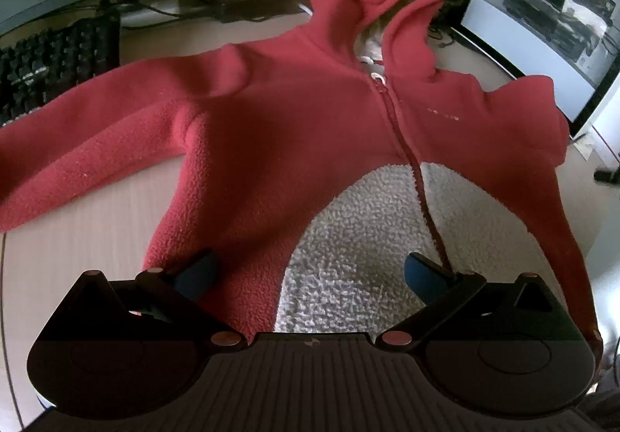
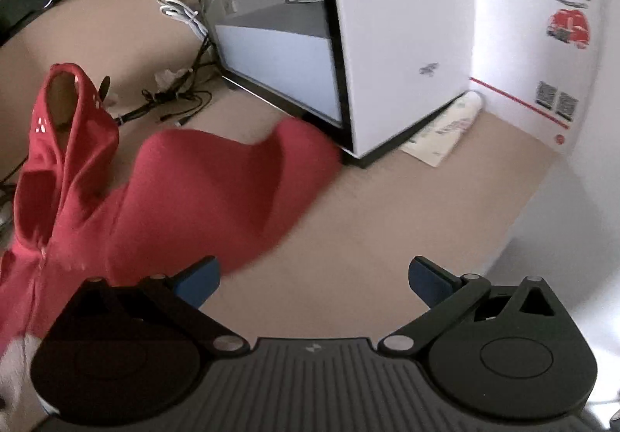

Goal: Fold clothes

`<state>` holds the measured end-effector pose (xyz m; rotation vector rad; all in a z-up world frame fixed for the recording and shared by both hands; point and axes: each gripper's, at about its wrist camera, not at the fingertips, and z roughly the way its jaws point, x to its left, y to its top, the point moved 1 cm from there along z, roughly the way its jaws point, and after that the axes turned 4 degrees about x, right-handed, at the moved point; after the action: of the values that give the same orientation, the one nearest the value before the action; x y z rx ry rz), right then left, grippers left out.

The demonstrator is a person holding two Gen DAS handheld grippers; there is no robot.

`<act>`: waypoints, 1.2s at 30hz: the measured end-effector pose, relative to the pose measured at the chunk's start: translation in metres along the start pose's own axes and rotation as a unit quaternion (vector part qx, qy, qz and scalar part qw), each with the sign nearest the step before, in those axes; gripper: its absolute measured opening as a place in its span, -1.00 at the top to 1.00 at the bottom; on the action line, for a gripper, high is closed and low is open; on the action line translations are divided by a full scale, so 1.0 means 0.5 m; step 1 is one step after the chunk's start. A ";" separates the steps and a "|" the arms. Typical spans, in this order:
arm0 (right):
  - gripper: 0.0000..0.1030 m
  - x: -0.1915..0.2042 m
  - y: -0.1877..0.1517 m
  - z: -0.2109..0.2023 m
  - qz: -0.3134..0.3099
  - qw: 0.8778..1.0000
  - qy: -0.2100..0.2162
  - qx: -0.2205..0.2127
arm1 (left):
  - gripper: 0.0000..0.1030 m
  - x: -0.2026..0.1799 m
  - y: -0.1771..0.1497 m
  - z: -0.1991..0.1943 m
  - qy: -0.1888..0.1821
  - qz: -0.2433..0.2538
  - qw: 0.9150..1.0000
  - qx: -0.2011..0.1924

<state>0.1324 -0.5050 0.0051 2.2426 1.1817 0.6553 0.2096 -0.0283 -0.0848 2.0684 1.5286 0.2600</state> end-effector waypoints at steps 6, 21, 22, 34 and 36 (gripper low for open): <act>-1.00 0.161 0.012 0.029 -0.069 0.984 0.162 0.007 | -1.00 -0.005 0.018 0.006 0.006 -0.004 1.000 0.013; -1.00 0.406 -0.001 0.224 -0.260 0.947 0.187 0.021 | -1.00 -0.022 0.067 0.058 0.054 -0.019 0.998 -0.019; -1.00 0.419 0.004 0.232 -0.268 0.942 0.200 0.023 | -1.00 -0.020 0.062 0.055 0.062 -0.027 0.998 -0.020; -1.00 0.463 0.023 0.229 -0.313 0.925 0.199 0.079 | -1.00 0.046 0.007 -0.015 0.030 -0.135 0.990 -0.028; -1.00 0.440 0.028 0.199 -0.282 0.930 0.216 0.089 | -1.00 0.078 -0.011 -0.041 0.011 -0.202 0.978 -0.046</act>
<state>0.3136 -0.3470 -0.0219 1.7830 2.0687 0.8434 0.2089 0.0153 -0.0771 1.6438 1.8685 0.1937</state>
